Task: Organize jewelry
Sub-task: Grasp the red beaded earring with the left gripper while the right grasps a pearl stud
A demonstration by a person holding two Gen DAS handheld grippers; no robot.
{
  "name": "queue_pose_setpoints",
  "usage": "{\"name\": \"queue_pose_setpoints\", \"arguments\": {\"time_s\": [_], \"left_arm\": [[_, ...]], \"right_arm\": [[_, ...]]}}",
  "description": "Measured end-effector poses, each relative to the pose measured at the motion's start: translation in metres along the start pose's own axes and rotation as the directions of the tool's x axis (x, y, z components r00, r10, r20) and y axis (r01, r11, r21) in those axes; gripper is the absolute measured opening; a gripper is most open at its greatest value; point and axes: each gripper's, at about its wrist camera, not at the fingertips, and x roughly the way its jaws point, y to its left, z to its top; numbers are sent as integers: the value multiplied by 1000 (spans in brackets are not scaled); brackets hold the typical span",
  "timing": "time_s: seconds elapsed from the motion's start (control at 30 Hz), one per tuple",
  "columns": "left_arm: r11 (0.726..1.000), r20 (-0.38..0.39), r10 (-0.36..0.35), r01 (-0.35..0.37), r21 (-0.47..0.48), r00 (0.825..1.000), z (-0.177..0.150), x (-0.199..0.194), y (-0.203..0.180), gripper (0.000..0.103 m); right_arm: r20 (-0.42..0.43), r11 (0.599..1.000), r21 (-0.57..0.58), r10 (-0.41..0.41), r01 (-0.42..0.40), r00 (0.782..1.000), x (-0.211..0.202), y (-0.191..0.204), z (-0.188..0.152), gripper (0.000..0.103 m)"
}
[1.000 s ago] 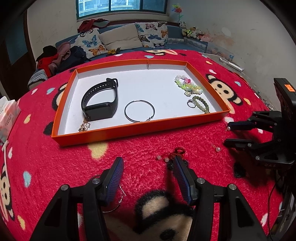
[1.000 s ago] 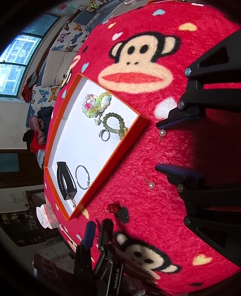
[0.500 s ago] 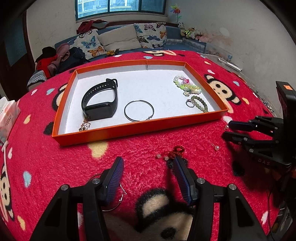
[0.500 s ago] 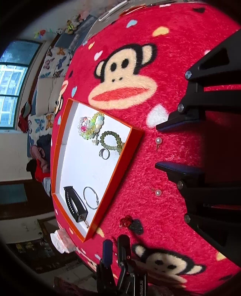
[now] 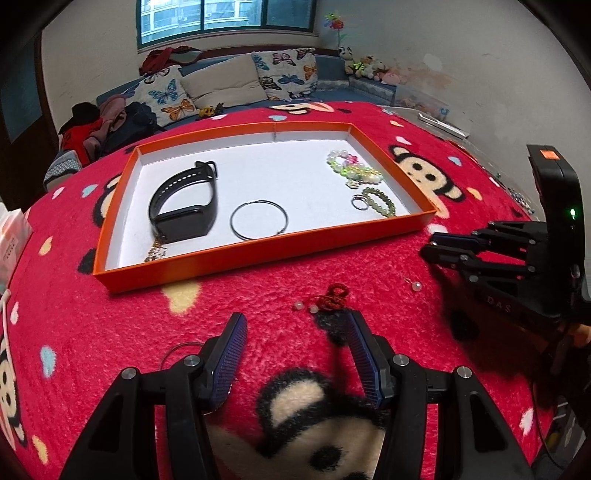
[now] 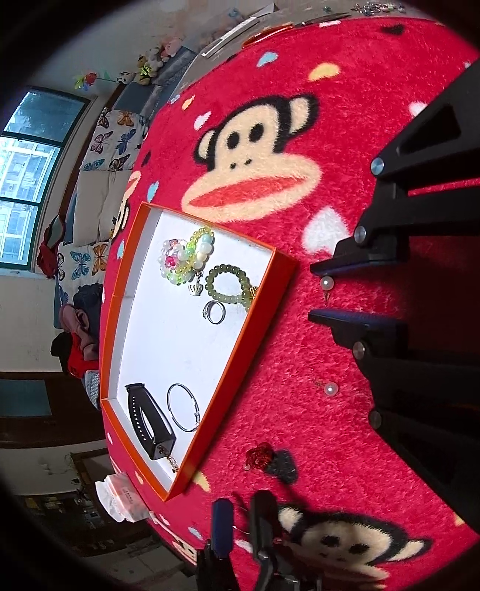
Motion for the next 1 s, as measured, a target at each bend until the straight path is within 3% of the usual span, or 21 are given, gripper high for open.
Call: {"name": "queue_pose_setpoints", "arguments": {"time_s": [0.27,0.3,0.5,0.6,0.67,0.83,1.0], "left_arm": [[999,2,-14,14,36,1000,8,9,-12,60],[999,3,-16,16,42,1000,9,10,-14,59],[995,-8,-2,3,100,1000,15,26,-26,58],[992,-6,7,-6,123,1000,15,32,-30,48],[992,-12,8,-7,128,1000,15,37,-31,36],[989,1,13,-13,145,1000,15,40,-32,23],[990,8,5,-6,143,1000,14,39,-29,20]], "right_arm": [[16,998,43,36,-36,999,-5,-7,-2,18],[19,998,46,41,-41,999,-7,-9,-2,11],[23,996,62,63,-65,998,-10,-16,-4,11],[20,993,71,89,-90,996,-10,-17,-5,11],[21,993,62,95,-96,995,-10,-16,-6,11],[14,998,29,55,-55,998,-9,-9,-5,12],[3,999,20,50,-50,999,-9,-8,-8,19]]}}
